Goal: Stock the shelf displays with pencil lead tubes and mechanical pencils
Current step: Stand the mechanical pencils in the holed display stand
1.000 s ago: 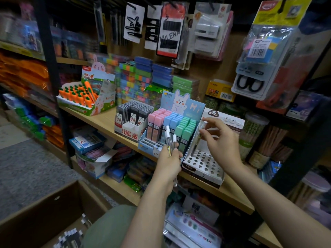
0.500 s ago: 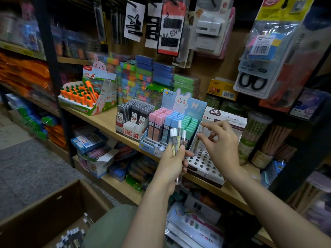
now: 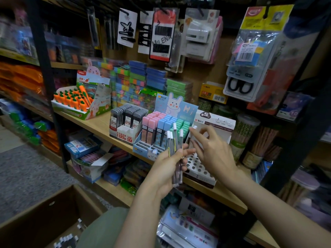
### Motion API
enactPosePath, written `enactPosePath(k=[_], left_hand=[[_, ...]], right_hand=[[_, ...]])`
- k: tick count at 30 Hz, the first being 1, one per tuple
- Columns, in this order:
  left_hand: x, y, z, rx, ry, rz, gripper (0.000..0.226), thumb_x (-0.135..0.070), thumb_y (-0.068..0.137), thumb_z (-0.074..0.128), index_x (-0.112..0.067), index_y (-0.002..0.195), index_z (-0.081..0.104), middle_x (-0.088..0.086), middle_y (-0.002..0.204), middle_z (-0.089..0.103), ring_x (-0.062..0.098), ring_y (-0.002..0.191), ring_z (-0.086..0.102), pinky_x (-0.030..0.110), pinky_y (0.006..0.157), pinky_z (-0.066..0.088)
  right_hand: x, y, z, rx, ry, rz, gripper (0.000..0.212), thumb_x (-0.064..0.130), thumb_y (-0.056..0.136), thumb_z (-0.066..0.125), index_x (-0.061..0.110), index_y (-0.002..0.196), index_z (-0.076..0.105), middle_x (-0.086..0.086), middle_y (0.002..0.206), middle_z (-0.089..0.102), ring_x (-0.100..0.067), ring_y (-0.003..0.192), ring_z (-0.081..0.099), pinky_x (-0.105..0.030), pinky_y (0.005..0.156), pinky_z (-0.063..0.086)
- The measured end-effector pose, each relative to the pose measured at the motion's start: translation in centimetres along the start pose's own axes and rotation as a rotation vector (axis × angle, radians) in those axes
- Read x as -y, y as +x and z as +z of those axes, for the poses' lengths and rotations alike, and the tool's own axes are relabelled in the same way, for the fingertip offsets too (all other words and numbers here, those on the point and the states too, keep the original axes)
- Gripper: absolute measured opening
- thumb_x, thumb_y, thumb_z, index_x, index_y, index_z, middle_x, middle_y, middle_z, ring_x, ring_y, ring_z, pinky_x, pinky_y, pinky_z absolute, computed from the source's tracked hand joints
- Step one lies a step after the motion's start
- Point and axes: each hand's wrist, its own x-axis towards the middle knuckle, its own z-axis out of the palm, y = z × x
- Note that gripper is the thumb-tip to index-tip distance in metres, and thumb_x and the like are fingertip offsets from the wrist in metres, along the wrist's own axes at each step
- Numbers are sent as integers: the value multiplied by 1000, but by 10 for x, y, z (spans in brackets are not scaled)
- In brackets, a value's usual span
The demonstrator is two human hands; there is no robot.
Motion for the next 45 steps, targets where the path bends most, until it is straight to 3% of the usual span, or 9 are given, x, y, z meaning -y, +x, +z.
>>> enactPosePath(k=[5, 7, 9, 13, 19, 22, 27, 38, 45], left_hand=[[-3, -4, 3, 97, -85, -12, 29, -17, 102, 44, -3, 125, 54, 10, 112, 72, 8, 59, 49, 18, 51, 43], [-4, -5, 4, 126, -99, -49, 34, -22, 101, 45, -1, 127, 52, 6, 95, 74, 8, 53, 47, 18, 44, 40], [-3, -6, 4, 136, -47, -79, 37, -28, 100, 48, -3, 127, 52, -1, 69, 63, 9, 50, 46, 20, 40, 37], [-4, -5, 5, 175, -119, -46, 28, -25, 96, 54, -7, 117, 55, 5, 85, 68, 10, 54, 49, 19, 44, 39], [9, 4, 2, -174, 258, 129, 21, -21, 104, 39, -21, 105, 61, -1, 100, 70, 5, 78, 65, 26, 75, 56], [9, 7, -1, -226, 316, 191, 20, -23, 105, 36, -26, 109, 56, -2, 79, 55, 3, 48, 44, 19, 48, 41], [8, 6, -1, -189, 202, 138, 18, -32, 104, 38, -39, 111, 53, -5, 67, 44, 3, 43, 31, 17, 39, 27], [7, 3, -4, -180, 275, 130, 19, -24, 104, 40, -30, 106, 58, -6, 84, 53, 6, 62, 44, 22, 60, 38], [8, 3, 1, -139, 261, 139, 16, -23, 104, 42, -23, 116, 53, -10, 73, 66, 4, 53, 43, 17, 51, 40]], right_hand=[[7, 3, -17, 54, 794, 367, 40, 27, 99, 54, 30, 138, 51, 13, 111, 64, -2, 86, 64, -20, 78, 53], [14, 9, -25, 183, 1137, 505, 37, 20, 98, 56, 29, 133, 54, 4, 100, 74, -13, 81, 73, -26, 79, 58], [16, 15, -32, 253, 1276, 549, 37, 11, 95, 60, 19, 131, 59, -6, 94, 75, -25, 76, 74, -28, 74, 60], [14, 18, -38, 252, 1334, 561, 30, 5, 89, 67, 14, 117, 66, -14, 94, 74, -25, 72, 72, -30, 69, 61], [-13, 24, -42, -15, 1070, 549, 26, 11, 85, 72, 32, 100, 67, 2, 89, 72, -12, 79, 73, -22, 69, 58], [-28, 23, -38, -102, 773, 483, 27, 15, 86, 73, 35, 96, 60, 12, 89, 67, -5, 80, 71, -19, 68, 57], [-25, 14, -14, -115, 658, 389, 25, 14, 86, 73, 29, 102, 60, 19, 90, 65, 6, 84, 66, -9, 73, 50], [-29, 14, 5, -90, 708, 518, 25, 16, 86, 73, 30, 102, 60, 9, 90, 70, -5, 82, 71, -37, 79, 60], [-29, 28, 5, -98, 562, 523, 25, 18, 85, 75, 32, 92, 56, 13, 83, 66, 0, 81, 66, -3, 64, 45]])
